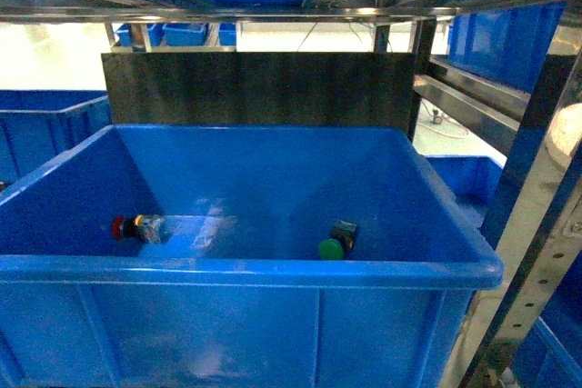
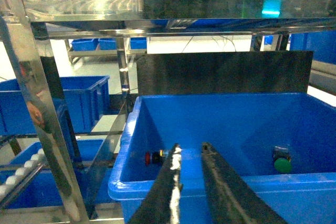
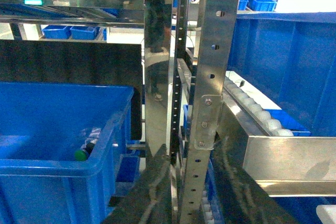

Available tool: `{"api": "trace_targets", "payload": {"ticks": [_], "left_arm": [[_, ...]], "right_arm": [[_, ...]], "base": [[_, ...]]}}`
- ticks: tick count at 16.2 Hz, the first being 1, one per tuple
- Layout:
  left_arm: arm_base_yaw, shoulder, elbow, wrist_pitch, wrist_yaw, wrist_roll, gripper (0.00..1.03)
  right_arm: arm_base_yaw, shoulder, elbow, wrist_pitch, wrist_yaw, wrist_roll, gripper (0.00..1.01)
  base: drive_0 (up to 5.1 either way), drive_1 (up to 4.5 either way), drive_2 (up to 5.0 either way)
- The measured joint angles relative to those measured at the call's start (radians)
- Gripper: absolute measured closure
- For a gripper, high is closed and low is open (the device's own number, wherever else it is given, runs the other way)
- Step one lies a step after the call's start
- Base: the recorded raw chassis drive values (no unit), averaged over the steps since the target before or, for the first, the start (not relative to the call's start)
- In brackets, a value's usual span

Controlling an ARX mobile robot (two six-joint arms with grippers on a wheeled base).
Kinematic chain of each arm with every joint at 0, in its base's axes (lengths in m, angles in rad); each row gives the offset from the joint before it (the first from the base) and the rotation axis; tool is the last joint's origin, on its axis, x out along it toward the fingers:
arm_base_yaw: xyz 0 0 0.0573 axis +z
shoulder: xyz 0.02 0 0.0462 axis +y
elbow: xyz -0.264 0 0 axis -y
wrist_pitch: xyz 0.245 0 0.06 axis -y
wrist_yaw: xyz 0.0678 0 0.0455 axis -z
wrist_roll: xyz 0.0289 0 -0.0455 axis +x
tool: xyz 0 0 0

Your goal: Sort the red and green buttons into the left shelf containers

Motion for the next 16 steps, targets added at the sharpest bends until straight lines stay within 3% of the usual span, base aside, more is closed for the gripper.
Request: {"api": "trace_targets", "payload": {"ticks": [3,5,7,8,16], "left_arm": [[0.0,0.0,0.0,0.0,0.0,0.0,0.56],[0.0,0.0,0.0,0.0,0.0,0.0,0.39],[0.0,0.0,0.0,0.0,0.0,0.0,0.12],[0.0,0.0,0.0,0.0,0.0,0.001,0.03],[0.0,0.0,0.0,0.0,0.0,0.0,0.05]], "right_arm": [[0.0,0.0,0.0,0.0,0.0,0.0,0.41],[0.0,0.0,0.0,0.0,0.0,0.0,0.25],[0.0,0.0,0.0,0.0,0.0,0.0,0.01],[0.0,0.0,0.0,0.0,0.0,0.0,0.04],[0.0,0.0,0.0,0.0,0.0,0.0,0.03]], "base": [[0.0,0.0,0.0],[0.0,0.0,0.0],[0.0,0.0,0.0],[0.0,0.0,0.0],[0.0,0.0,0.0]]}}
